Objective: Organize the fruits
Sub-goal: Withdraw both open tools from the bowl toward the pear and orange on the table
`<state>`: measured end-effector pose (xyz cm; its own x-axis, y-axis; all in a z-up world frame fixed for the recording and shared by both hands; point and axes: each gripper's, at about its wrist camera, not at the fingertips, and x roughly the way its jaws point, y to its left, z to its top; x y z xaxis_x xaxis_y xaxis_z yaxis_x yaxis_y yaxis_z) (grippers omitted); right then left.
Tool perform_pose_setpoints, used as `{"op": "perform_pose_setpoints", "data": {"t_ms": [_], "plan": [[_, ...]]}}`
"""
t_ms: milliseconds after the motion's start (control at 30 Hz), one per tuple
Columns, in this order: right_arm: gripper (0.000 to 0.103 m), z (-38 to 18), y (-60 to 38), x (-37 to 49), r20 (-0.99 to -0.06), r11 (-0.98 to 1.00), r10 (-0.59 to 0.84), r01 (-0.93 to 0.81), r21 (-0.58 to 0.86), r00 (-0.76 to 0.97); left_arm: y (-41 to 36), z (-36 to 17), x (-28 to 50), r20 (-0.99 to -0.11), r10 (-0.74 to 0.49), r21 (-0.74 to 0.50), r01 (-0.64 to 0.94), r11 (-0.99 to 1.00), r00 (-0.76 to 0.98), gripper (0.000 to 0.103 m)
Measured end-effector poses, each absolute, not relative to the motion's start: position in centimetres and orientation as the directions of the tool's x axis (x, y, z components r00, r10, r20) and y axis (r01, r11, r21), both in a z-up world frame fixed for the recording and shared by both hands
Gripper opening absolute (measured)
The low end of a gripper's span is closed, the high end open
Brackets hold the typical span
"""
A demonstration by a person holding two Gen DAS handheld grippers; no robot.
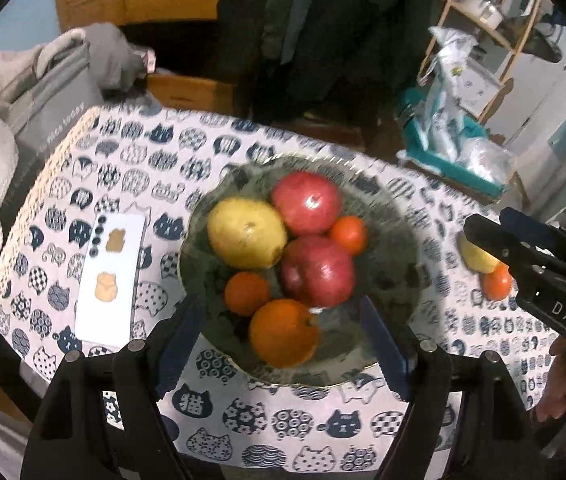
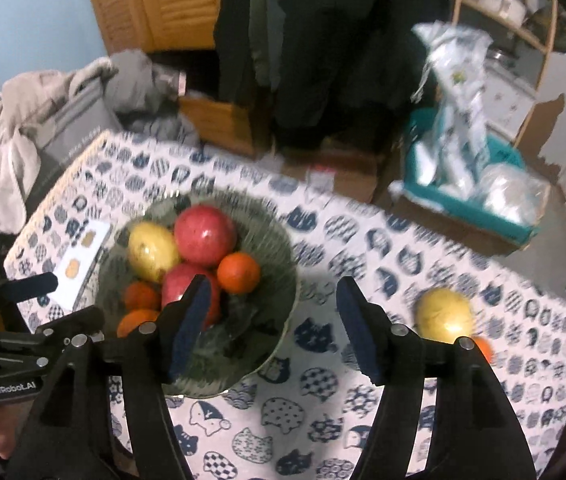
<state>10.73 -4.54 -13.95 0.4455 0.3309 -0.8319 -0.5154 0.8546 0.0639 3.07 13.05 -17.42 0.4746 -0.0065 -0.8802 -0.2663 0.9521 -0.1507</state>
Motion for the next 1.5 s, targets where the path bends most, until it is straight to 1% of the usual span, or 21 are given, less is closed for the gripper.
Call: {"op": "perform_pose_setpoints", "data": {"t_ms": [200, 333, 400, 567, 833, 933, 1067, 1133, 1300, 1500], "plan": [[0.07, -10.2, -6.7, 9.9, -0.775, 0.869, 0.344, -0.493, 0.048, 0.53, 11.2, -14.1, 2.6, -0.838, 0.002, -0.14, -0.219, 0.966, 0.545, 0.081], [0.074, -8.4, -7.9, 9.0, -0.745, 0.878, 0.328, -0.479, 0.013, 0.581, 10.0, -12.2, 2.4, -0.813, -0.002, -0.139, -0.19, 0.972, 0.582, 0.081], [0.075, -7.4, -8.7, 8.5, -0.727, 0.882, 0.323, -0.471, -0.001, 0.606, 9.5, -11.4, 2.2, -0.801, -0.002, -0.136, -0.179, 0.974, 0.599, 0.086], [0.079, -5.4, -10.4, 7.0, -0.684, 0.889, 0.314, -0.457, -0.032, 0.658, 7.9, -9.4, 1.9, -0.766, 0.007, -0.115, -0.147, 0.982, 0.643, 0.087], [0.08, -2.8, -14.5, 5.2, -0.641, 0.907, 0.308, -0.421, -0.025, 0.703, 5.3, -6.4, 1.1, -0.712, -0.004, -0.105, -0.1, 0.989, 0.702, 0.089], [0.081, -2.2, -15.8, 4.6, -0.627, 0.914, 0.301, -0.405, -0.025, 0.718, 4.5, -5.3, 0.9, -0.689, -0.002, -0.096, -0.088, 0.992, 0.725, 0.093], [0.082, -1.3, -17.9, 4.1, -0.606, 0.925, 0.288, -0.379, -0.025, 0.741, 3.3, -4.1, 0.6, -0.66, 0.001, -0.077, -0.069, 0.995, 0.751, 0.101], [0.082, -0.9, -19.0, 4.0, -0.596, 0.931, 0.275, -0.363, -0.03, 0.755, 2.7, -3.7, 0.6, -0.646, 0.011, -0.058, -0.063, 0.996, 0.763, 0.102], [0.082, -1.0, -21.3, 4.3, -0.595, 0.946, 0.233, -0.32, -0.043, 0.769, 1.6, -3.6, 1.2, -0.641, 0.008, -0.045, -0.047, 0.998, 0.768, 0.102], [0.082, -2.0, -24.4, 5.4, -0.619, 0.965, 0.185, -0.259, -0.03, 0.763, 0.0, -4.3, 2.4, -0.653, -0.005, -0.039, -0.026, 0.999, 0.758, 0.102]]}}
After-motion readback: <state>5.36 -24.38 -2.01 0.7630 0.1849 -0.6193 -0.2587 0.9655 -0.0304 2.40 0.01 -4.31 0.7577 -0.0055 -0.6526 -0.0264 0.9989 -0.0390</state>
